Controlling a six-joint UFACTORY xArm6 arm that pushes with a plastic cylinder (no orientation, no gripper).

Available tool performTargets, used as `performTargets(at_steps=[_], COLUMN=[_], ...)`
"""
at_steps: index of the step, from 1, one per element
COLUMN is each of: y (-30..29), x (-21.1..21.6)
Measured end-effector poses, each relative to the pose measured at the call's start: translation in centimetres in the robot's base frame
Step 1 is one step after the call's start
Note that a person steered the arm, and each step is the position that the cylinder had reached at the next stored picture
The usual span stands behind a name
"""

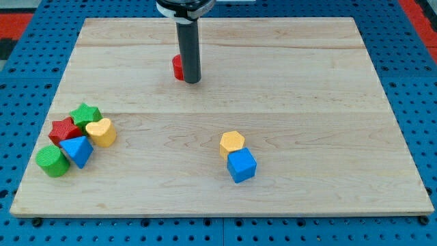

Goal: Move the red circle to the top right of the green star

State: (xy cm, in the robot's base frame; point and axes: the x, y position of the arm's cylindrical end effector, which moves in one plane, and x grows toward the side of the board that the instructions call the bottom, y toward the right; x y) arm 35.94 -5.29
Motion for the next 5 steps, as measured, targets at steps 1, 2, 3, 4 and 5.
performTargets(at_steps=[1,2,3,4,5], y=[2.1,-0.8,-5.4,-6.3,-6.3], x=[-1.5,-2.4,-2.7,-4.5,-7.1])
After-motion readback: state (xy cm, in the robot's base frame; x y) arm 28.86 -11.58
